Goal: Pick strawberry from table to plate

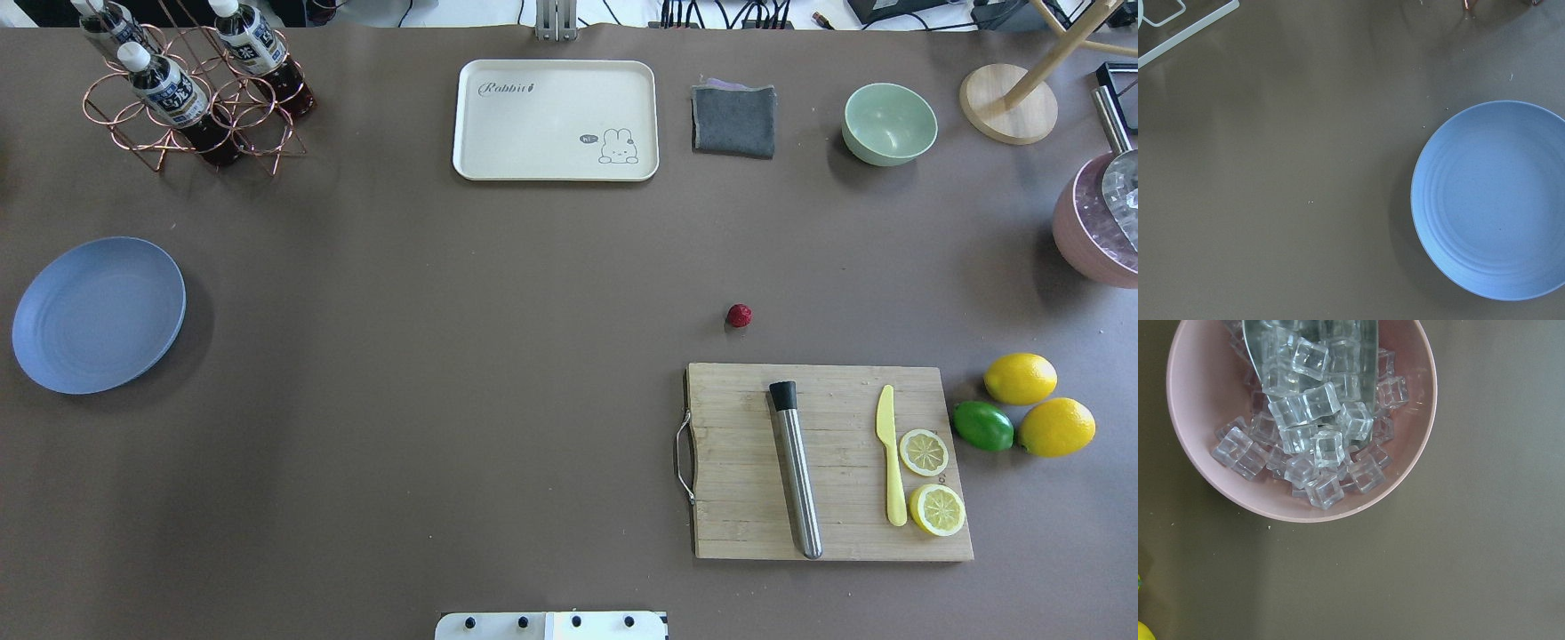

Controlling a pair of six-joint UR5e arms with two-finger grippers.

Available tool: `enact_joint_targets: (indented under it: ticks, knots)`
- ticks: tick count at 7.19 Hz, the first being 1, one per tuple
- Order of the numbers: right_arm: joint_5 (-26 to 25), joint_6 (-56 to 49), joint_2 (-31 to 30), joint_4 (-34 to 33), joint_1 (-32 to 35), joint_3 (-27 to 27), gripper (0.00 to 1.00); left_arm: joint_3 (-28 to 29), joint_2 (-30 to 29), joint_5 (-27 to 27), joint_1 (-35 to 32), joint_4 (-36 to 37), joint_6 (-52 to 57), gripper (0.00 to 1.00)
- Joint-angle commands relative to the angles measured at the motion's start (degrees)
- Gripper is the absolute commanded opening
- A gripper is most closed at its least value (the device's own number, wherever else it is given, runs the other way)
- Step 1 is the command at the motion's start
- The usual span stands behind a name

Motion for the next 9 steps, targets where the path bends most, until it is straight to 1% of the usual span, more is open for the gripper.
enact_joint_targets:
  ticks: [1, 2, 3, 6, 7, 9]
  knots:
    - [0.7, 0.1, -0.6, 0.2, 0.0, 0.2, 1.0, -1.0, 0.2, 0.1, -0.6, -0.2, 0.0, 0.98]
    - [0.7, 0.1, -0.6, 0.1, 0.0, 0.5, 1.0, -1.2, 0.3, 0.1, -0.8, -0.4, -0.1, 0.98]
    - [0.7, 0.2, -0.6, 0.2, 0.0, 0.5, 1.0, -2.6, 1.3, 0.1, -0.8, -0.5, -0.1, 0.98]
    - [1.1, 0.4, -0.3, 0.1, 0.0, 0.5, 1.0, -2.8, 1.8, 0.2, -0.8, -0.6, -0.1, 0.98]
    - [1.2, 0.6, -0.2, 0.1, 0.0, 0.5, 1.0, -3.3, 1.8, 1.8, -0.4, -0.7, -0.5, 0.98]
    - [1.2, 0.7, -0.2, 0.1, 0.0, 0.5, 1.0, -3.3, 1.8, 2.6, -0.7, -0.7, -0.5, 0.98]
